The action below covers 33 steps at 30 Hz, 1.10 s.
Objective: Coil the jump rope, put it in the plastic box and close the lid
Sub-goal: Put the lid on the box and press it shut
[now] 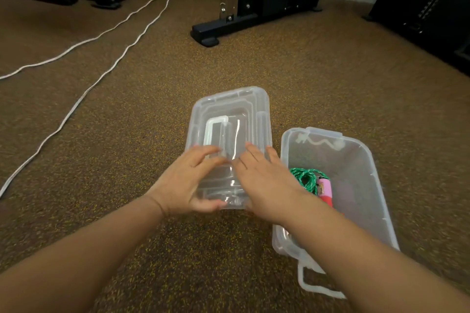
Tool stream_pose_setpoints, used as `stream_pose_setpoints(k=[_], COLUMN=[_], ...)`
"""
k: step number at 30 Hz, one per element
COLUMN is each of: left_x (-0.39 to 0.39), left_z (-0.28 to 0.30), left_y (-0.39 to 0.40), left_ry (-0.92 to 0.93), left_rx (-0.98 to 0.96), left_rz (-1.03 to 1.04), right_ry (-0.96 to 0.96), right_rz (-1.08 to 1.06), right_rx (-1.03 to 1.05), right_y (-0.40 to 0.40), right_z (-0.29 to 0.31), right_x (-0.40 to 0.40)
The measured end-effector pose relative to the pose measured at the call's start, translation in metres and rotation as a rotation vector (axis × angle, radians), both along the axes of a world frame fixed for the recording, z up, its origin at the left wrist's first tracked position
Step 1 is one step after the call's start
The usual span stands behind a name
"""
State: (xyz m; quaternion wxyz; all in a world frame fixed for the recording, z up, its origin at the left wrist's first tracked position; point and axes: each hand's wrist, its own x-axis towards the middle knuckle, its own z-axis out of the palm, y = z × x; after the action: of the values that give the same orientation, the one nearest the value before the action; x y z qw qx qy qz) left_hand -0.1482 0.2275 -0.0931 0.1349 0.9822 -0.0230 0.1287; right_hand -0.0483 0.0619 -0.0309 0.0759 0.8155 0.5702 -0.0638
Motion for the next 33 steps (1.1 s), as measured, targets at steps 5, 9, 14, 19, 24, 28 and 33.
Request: stream_pose_setpoints(k=[5, 9, 14, 19, 24, 28, 33], left_x=[0.029, 0.065, 0.078, 0.078, 0.078, 0.08, 0.085], left_z=[0.037, 0.052, 0.053, 0.053, 0.055, 0.054, 0.053], left_y=[-0.035, -0.073, -0.121, -0.14, -0.143, -0.144, -0.141], left_ry=[-0.108, 0.117, 0.272, 0.332, 0.33, 0.321, 0.344], left_rx=[-0.718, -1.334, -1.292, -1.221, -1.311, -1.371, -1.395], left_rz=[0.479, 0.663, 0.529, 0.543, 0.548, 0.544, 0.616], right_ry=[0.078, 0.157, 0.21, 0.282, 0.386, 0.503, 0.706], right_rz=[-0.074, -0.132, -0.146, -0.166, -0.213, -0.473, -0.993], right_rx=[0.093, 0.075, 0.033, 0.094, 0.124, 0.418, 0.544], right_y=[-0.068, -0.139, -0.199, -0.217, -0.226, -0.23, -0.233], right_z=[0.039, 0.048, 0.03, 0.006, 0.004, 0.005, -0.012], right_x=[0.025, 0.037, 0.035, 0.035, 0.043, 0.045, 0.066])
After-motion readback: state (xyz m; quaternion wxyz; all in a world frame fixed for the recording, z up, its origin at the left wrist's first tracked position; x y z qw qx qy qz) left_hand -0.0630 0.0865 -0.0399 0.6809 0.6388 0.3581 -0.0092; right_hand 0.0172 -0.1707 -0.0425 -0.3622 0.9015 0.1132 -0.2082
